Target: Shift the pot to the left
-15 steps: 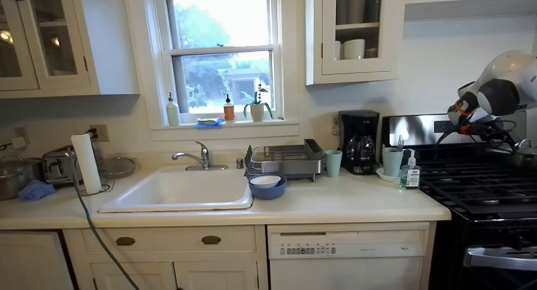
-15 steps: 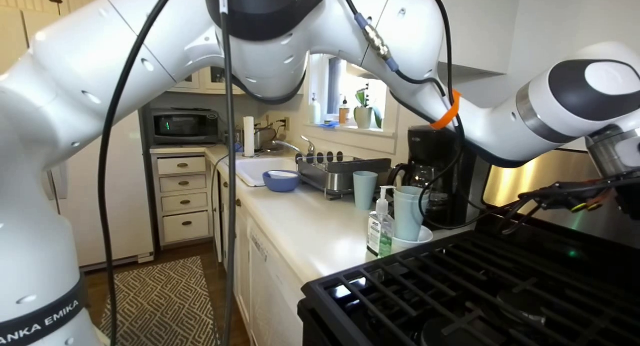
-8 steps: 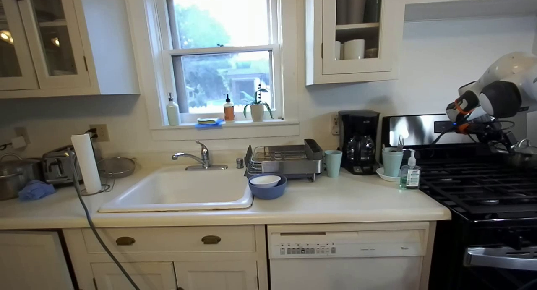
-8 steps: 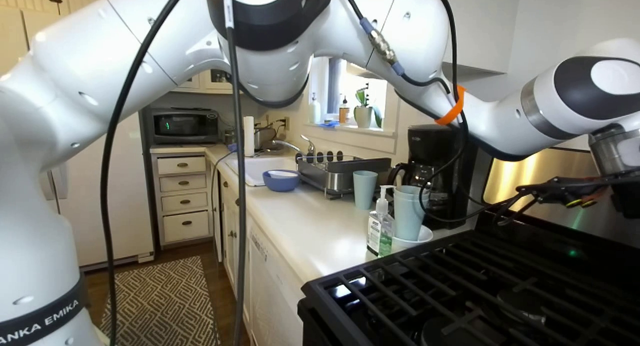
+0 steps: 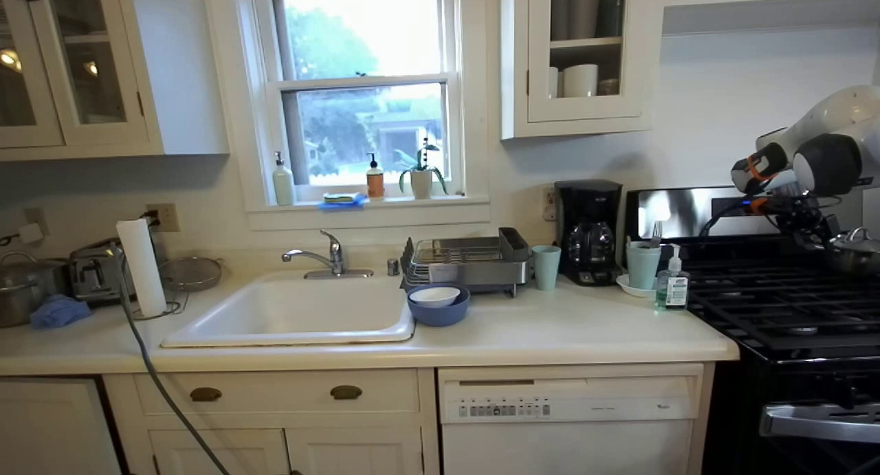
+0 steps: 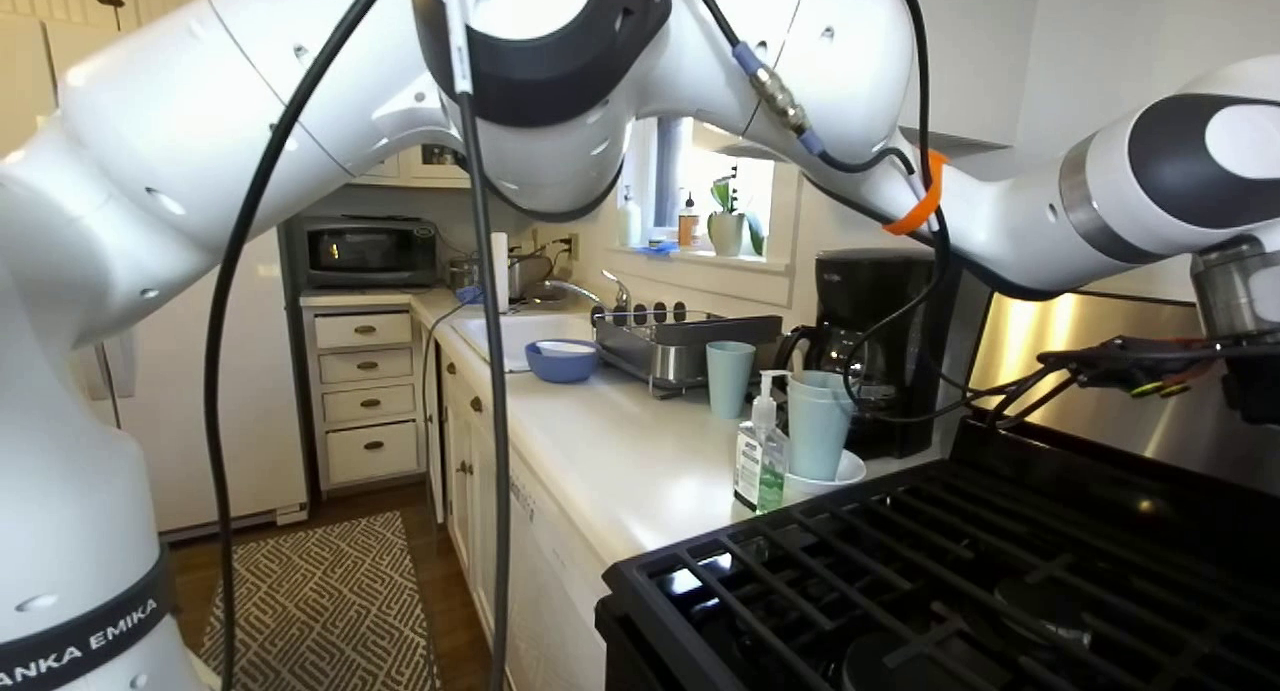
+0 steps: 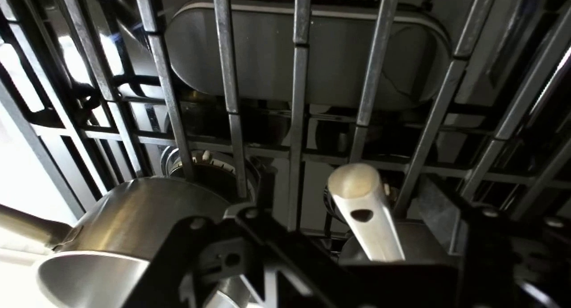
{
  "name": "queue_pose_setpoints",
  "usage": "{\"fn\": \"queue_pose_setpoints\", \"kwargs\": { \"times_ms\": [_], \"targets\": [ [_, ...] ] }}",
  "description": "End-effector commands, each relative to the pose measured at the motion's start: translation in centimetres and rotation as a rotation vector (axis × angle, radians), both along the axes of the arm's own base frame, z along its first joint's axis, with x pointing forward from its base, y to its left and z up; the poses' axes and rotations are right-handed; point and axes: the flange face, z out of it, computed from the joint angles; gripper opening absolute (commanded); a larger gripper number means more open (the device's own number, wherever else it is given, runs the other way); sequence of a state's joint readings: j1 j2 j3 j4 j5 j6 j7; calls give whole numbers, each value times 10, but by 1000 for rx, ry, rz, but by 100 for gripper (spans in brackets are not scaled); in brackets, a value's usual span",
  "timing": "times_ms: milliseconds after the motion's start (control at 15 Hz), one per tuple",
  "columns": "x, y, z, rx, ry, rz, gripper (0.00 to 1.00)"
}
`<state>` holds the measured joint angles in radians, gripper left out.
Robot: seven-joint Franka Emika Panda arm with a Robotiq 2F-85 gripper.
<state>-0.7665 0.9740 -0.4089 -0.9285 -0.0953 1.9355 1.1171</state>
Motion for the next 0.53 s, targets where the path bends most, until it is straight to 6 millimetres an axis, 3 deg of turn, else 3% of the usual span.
{"fn": "queue_pose_setpoints", "kwargs": {
  "times_ms": [0,133,467],
  "targets": [
    [3,-9,-7,24,-50,15,60],
    [3,-11,-11,32,-67,18,38],
    [3,-15,-4,38,-99,36,5]
  ]
}}
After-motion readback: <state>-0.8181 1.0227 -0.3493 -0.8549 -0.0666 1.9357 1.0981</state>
